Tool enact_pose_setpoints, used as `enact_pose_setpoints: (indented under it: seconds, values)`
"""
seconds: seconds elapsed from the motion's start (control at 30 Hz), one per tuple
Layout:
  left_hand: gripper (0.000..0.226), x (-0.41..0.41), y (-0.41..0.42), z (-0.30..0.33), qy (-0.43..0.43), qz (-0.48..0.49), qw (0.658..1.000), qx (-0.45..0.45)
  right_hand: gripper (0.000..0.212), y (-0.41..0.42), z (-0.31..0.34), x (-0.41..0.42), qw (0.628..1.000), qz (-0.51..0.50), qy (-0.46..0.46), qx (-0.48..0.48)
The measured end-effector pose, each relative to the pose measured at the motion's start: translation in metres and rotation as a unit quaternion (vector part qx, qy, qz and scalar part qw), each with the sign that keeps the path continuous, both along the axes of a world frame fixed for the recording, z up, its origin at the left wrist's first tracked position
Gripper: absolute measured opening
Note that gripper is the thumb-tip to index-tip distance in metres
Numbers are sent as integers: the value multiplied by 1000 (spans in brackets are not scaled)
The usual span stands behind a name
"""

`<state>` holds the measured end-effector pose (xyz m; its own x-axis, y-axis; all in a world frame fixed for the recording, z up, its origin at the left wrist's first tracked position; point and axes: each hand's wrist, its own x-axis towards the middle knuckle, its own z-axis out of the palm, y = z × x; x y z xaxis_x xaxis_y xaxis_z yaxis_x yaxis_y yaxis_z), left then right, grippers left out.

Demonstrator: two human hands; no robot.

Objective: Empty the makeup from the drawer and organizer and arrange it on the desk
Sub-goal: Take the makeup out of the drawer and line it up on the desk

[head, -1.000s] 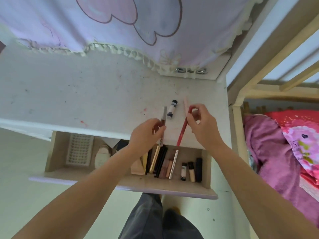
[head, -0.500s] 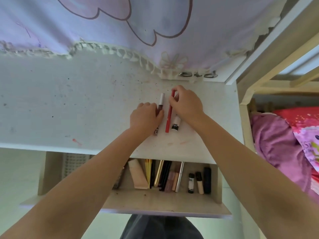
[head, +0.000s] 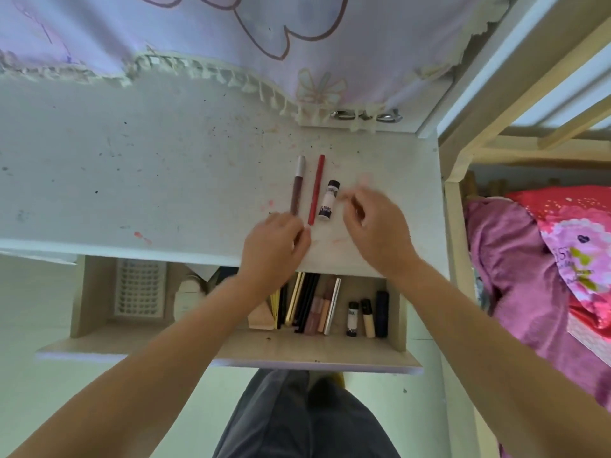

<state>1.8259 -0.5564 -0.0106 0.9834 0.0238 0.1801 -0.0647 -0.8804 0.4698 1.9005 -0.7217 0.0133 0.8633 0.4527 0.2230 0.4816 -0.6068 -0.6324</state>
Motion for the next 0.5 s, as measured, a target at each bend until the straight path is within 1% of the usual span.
enact_pose_setpoints:
  seconds: [0.03,0.07,0.13,0.17,0.23,0.3,0.37,0.5]
  values:
    - [24,-23,-10,-4,-3,-47,999,-18,22,-17,-6,-28,1000,25,6,3]
    - [23,-44,-20,-13,17,-90,996,-22,23,-33,-17,-56,999,47,24,-8]
    - [23,-73,-37,-42,82,-148,986,-2,22,-56,-51,-100,989,92,89,-69]
    - [25,-79,-44,-60,114,-154,982,8,21,-61,-69,-111,980,98,133,-111]
    - [29,-73,-54,-87,187,-109,976,15,29,-58,-98,-113,962,56,197,-179]
    - [38,-58,-62,-101,234,-67,969,34,40,-46,-118,-97,948,0,220,-229]
    - [48,-46,-71,-107,251,-61,963,75,42,-33,-132,-83,940,-28,223,-257]
    - [48,-39,-78,-113,256,-52,956,133,33,-24,-143,-74,934,-33,230,-272]
